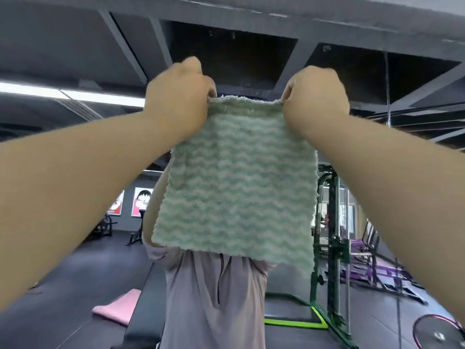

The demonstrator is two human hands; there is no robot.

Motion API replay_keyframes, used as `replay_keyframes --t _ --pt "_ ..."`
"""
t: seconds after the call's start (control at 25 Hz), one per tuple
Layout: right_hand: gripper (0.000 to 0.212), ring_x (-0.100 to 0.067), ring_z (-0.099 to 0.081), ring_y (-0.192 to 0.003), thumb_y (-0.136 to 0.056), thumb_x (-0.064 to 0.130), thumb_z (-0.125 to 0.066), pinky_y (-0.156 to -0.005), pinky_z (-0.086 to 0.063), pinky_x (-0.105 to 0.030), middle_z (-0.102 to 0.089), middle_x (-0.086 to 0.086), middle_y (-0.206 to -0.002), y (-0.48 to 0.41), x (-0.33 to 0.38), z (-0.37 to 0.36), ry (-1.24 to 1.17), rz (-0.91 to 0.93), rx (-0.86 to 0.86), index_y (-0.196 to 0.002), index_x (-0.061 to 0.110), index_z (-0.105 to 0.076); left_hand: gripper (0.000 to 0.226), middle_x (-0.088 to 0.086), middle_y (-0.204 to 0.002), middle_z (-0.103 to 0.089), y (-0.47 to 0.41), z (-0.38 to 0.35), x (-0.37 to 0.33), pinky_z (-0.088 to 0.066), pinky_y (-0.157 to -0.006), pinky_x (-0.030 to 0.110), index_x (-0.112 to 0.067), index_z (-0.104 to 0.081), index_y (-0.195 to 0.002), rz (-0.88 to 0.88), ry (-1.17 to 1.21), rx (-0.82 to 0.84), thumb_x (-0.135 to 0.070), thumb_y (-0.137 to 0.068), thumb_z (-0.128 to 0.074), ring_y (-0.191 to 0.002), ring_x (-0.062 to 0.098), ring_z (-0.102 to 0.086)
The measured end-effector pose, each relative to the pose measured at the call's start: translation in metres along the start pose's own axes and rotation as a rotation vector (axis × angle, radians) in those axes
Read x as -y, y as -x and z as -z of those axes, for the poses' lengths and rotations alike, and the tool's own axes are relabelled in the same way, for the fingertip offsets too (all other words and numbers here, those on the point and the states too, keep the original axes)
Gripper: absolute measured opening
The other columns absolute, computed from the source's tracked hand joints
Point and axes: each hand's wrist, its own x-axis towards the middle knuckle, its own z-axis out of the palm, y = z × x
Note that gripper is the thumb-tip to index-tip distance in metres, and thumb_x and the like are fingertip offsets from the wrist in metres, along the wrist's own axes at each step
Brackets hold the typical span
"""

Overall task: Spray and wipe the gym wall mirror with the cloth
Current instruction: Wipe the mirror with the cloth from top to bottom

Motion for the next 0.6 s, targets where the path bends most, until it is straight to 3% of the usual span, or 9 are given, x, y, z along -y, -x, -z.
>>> replay_keyframes --t 0.12,0.2,0.28,0.32,0.4,0.48,0.52,0.6 --pt "0.02 -0.023 -0.051 -0.076 -0.085 0.0 -0.055 -0.063 -0.041 -0.028 -0.062 -0.011 -0.097 -0.01 -0.006 -0.007 -0.084 0.055 -0.031 -0.099 0.009 -0.065 0.018 0.005 -0.096 -0.051 0.003 -0.015 -0.017 -0.034 -0.06 0.038 -0.016 -0.051 -0.096 -0.037 -0.01 0.0 0.0 -0.087 -0.049 -0.075 0.029 -0.046" --pt "0.017 -0.018 -0.044 -0.066 -0.086 0.0 -0.054 -0.052 -0.035 -0.028 -0.051 -0.006 -0.082 -0.009 -0.013 -0.011 -0.153 0.033 -0.073 -0.102 0.008 -0.052 0.015 0.006 -0.098 -0.051 0.006 -0.024 -0.019 -0.034 -0.057 0.038 -0.014 -0.056 -0.095 -0.128 -0.092 0.026 -0.002 -0.089 -0.05 -0.077 0.03 -0.05" --pt "0.015 -0.019 -0.047 -0.067 -0.089 0.004 -0.054 -0.049 -0.032 -0.028 -0.048 -0.005 -0.081 -0.005 -0.017 -0.011 -0.267 -0.015 -0.149 -0.099 0.012 -0.048 0.015 0.008 -0.106 -0.049 0.0 -0.022 -0.015 -0.035 -0.059 0.037 -0.013 -0.062 -0.102 -0.045 -0.111 0.046 -0.011 -0.091 -0.051 -0.082 0.032 -0.054" --pt "0.011 -0.023 -0.052 -0.076 -0.09 0.007 -0.053 -0.053 -0.036 -0.029 -0.055 -0.007 -0.088 -0.003 -0.016 -0.014 -0.309 0.001 -0.169 -0.1 0.012 -0.053 0.019 0.01 -0.109 -0.048 -0.003 -0.018 -0.015 -0.036 -0.061 0.038 -0.011 -0.06 -0.108 0.01 -0.112 0.056 -0.017 -0.092 -0.051 -0.082 0.032 -0.053" --pt "0.022 -0.028 -0.053 -0.106 -0.096 0.018 -0.049 -0.081 -0.041 -0.032 -0.059 -0.01 -0.116 0.003 -0.009 -0.027 -0.267 0.142 -0.112 -0.114 0.015 -0.06 0.032 0.014 -0.111 -0.047 -0.004 -0.009 -0.018 -0.036 -0.066 0.039 -0.006 -0.054 -0.116 0.078 -0.11 0.084 -0.027 -0.094 -0.046 -0.081 0.031 -0.048" --pt "0.041 -0.031 -0.031 -0.136 -0.1 0.03 -0.043 -0.111 -0.025 -0.033 -0.039 -0.009 -0.148 0.008 0.001 -0.047 -0.169 0.303 0.001 -0.139 0.017 -0.047 0.037 0.02 -0.118 -0.048 -0.002 -0.004 -0.024 -0.037 -0.079 0.041 -0.001 -0.047 -0.122 0.044 -0.14 0.114 -0.027 -0.097 -0.038 -0.096 0.035 -0.048" --pt "0.048 -0.03 -0.018 -0.144 -0.101 0.033 -0.039 -0.117 -0.015 -0.037 -0.026 -0.006 -0.157 0.009 0.003 -0.053 -0.147 0.349 0.023 -0.147 0.018 -0.036 0.042 0.025 -0.129 -0.043 0.003 -0.008 -0.031 -0.034 -0.094 0.044 0.001 -0.041 -0.131 0.013 -0.179 0.175 -0.026 -0.1 -0.033 -0.113 0.039 -0.044" --pt "0.054 -0.026 -0.006 -0.148 -0.103 0.035 -0.031 -0.12 -0.006 -0.039 -0.01 -0.002 -0.163 0.001 0.002 -0.057 -0.084 0.413 0.003 -0.154 0.02 -0.021 0.058 0.033 -0.151 -0.015 0.007 -0.023 -0.034 -0.01 -0.115 0.052 0.001 -0.014 -0.15 0.016 -0.255 0.286 -0.033 -0.104 -0.024 -0.138 0.049 -0.015"
